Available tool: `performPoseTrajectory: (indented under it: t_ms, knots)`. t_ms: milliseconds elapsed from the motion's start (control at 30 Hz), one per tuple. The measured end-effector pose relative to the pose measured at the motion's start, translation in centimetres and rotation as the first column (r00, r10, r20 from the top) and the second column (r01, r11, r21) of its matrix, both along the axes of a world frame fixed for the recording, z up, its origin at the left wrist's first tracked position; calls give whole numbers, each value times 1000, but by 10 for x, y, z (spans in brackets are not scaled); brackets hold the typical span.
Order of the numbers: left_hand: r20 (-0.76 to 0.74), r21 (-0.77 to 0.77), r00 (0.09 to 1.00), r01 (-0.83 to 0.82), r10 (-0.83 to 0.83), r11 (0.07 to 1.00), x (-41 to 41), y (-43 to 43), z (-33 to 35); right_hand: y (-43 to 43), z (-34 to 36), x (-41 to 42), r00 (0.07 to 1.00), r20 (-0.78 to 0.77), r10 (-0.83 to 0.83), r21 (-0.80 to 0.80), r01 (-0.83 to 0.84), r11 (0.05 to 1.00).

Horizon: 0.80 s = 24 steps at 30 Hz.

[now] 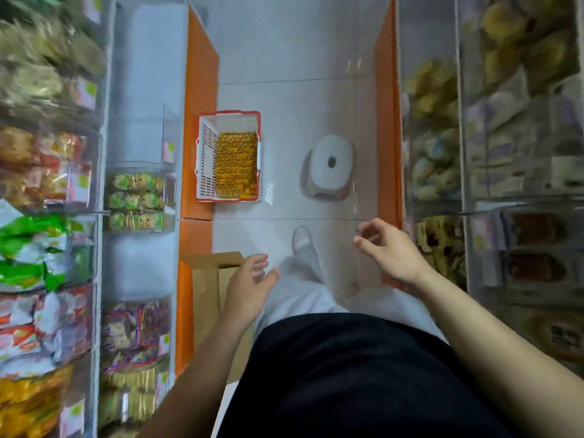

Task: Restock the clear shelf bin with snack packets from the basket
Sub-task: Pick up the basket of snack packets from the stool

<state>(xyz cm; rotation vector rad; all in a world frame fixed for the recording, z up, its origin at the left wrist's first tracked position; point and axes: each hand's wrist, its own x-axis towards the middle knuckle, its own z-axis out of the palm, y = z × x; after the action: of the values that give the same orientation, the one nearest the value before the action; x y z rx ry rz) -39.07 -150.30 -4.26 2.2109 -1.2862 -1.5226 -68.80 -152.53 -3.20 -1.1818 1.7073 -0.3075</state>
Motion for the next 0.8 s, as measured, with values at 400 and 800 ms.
performPoseTrajectory:
  t_ms: [400,800]
  knots:
    - [-112,-117,985,119,-132,986,-94,-288,15,-165,13,-61,994,-113,-3,120,16,993]
    - [-23,-89,963,-269,268,959,-105,-378,21,-422,20,-63,926,-23,376,92,-372,924]
